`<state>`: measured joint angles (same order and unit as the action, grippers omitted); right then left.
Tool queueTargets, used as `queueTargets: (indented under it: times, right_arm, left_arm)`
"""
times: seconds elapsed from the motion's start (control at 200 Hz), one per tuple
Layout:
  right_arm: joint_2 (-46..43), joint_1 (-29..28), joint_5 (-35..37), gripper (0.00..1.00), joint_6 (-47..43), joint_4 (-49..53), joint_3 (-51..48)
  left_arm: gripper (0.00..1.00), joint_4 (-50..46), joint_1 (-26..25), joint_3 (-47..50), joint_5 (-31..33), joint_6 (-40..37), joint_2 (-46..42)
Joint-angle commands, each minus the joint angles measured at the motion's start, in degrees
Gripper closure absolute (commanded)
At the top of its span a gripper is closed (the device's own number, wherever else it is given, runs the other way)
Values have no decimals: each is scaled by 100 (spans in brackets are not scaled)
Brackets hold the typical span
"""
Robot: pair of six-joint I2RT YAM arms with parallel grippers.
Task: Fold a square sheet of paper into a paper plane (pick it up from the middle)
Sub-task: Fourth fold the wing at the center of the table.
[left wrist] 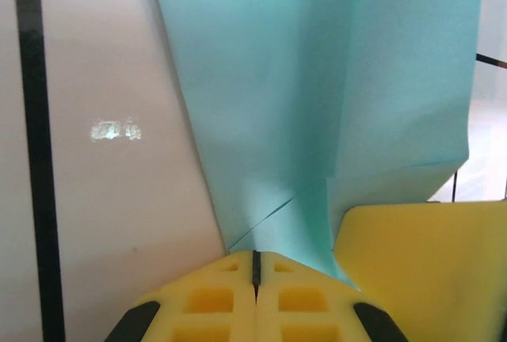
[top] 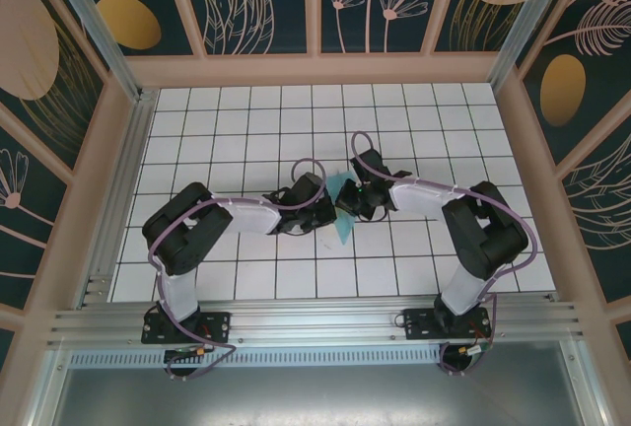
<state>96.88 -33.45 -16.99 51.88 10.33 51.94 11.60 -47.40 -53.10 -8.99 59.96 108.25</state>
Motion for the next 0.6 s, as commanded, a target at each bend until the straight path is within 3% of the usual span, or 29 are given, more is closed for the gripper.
queueTargets:
  times: [0.0, 0.27, 0.595]
  right_arm:
    - [153, 12, 11, 97, 143, -38, -115]
    - [155, 11, 221, 97, -61, 251, -122]
    - [131, 11, 181, 97, -34, 189, -102]
  left_arm:
    - [100, 219, 95, 298, -202, 181, -180]
    - [98, 474, 400, 500, -297, 192, -741]
    - [97, 831, 473, 396, -932, 203, -412]
